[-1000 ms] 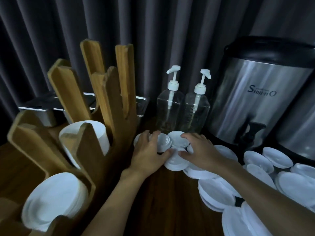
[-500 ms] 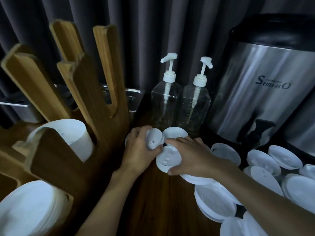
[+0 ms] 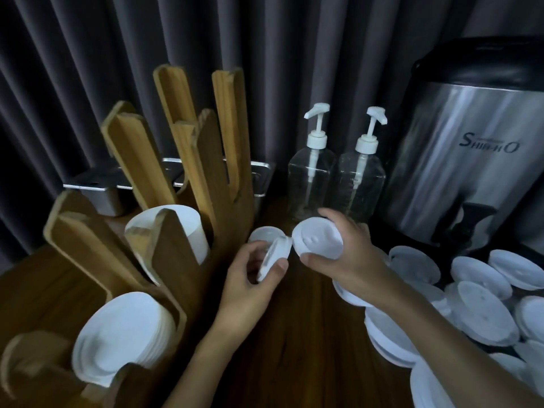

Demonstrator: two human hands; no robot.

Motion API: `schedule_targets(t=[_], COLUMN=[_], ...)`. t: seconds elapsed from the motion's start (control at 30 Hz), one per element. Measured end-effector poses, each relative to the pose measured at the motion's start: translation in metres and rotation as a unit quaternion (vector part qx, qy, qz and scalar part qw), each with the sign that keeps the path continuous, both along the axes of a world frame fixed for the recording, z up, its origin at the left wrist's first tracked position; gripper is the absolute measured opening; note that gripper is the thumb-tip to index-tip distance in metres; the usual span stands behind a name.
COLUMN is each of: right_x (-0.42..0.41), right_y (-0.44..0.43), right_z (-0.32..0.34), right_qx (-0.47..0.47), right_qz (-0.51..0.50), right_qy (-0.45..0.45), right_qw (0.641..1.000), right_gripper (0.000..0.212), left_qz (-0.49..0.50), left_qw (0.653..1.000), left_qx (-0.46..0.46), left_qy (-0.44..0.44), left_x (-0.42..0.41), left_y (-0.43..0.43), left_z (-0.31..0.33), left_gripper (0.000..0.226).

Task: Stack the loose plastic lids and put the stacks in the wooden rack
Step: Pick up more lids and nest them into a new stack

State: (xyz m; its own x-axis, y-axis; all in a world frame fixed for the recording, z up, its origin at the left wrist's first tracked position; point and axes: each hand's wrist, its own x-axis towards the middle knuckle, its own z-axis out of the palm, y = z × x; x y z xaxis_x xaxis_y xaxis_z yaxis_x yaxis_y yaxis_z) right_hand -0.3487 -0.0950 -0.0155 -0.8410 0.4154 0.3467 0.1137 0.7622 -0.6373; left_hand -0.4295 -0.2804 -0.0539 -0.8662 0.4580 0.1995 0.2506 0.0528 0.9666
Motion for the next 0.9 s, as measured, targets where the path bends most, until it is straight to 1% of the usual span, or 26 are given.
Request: schedule_targets(t=[0.07, 0.13, 0.17, 0.23, 0.3, 0.37, 0.43, 0.53, 0.6, 0.63, 0.7, 0.8, 0.9], right_x=[0.006, 0.010, 0.010, 0.009, 0.007, 0.007, 0.005, 0.005, 0.004, 0.005, 0.005, 0.006, 0.008], right_y=[-0.020, -0.037, -0.044, -0.054, -0.061, -0.067, -0.069, -0.070, -0.068, -0.068, -0.067, -0.065, -0.064], right_z=[-0.004, -0.009, -0.012, -0.023, -0.036, -0.046, -0.055, -0.061, -0.062, -0.063, -0.063, -0.063, -0.062], right_qx=[-0.100, -0.188, -0.229, -0.295, -0.335, -0.368, -0.379, -0.380, -0.418, -0.436, -0.461, -0.469, -0.454], right_qz=[0.004, 0.009, 0.012, 0.016, 0.009, 0.002, -0.014, -0.048, -0.041, -0.028, 0.014, 0.058, 0.095], right_qy=[0.047, 0.093, 0.114, 0.157, 0.195, 0.226, 0.244, 0.251, 0.246, 0.237, 0.214, 0.191, 0.162], right_qw=[0.994, 0.978, 0.967, 0.942, 0.922, 0.902, 0.892, 0.889, 0.873, 0.868, 0.861, 0.860, 0.871], right_gripper=[0.084, 0.079, 0.078, 0.079, 0.079, 0.074, 0.064, 0.036, 0.026, 0.027, 0.038, 0.053, 0.046], left_qz=[-0.009, -0.013, -0.021, -0.051, -0.080, -0.090, -0.094, -0.085, -0.080, -0.083, -0.093, -0.104, -0.109], left_qw=[0.999, 0.997, 0.995, 0.994, 0.992, 0.991, 0.989, 0.986, 0.984, 0.983, 0.982, 0.982, 0.980], left_qx=[0.017, 0.026, 0.027, 0.023, 0.022, 0.032, 0.054, 0.085, 0.099, 0.104, 0.109, 0.117, 0.126], left_qy=[-0.046, -0.078, -0.090, -0.095, -0.090, -0.093, -0.104, -0.118, -0.123, -0.124, -0.121, -0.106, -0.109], left_x=[0.004, 0.007, 0.009, 0.012, 0.015, 0.014, 0.011, 0.007, 0.005, 0.004, 0.005, 0.008, 0.009], left_y=[-0.009, -0.013, -0.013, -0.010, -0.007, -0.007, -0.007, -0.006, -0.004, -0.003, -0.002, -0.001, -0.001], left_z=[-0.002, -0.004, -0.006, -0.011, -0.014, -0.014, -0.017, -0.021, -0.021, -0.022, -0.021, -0.019, -0.017], left_gripper=[0.031, 0.042, 0.041, 0.037, 0.039, 0.042, 0.047, 0.046, 0.045, 0.044, 0.047, 0.054, 0.061])
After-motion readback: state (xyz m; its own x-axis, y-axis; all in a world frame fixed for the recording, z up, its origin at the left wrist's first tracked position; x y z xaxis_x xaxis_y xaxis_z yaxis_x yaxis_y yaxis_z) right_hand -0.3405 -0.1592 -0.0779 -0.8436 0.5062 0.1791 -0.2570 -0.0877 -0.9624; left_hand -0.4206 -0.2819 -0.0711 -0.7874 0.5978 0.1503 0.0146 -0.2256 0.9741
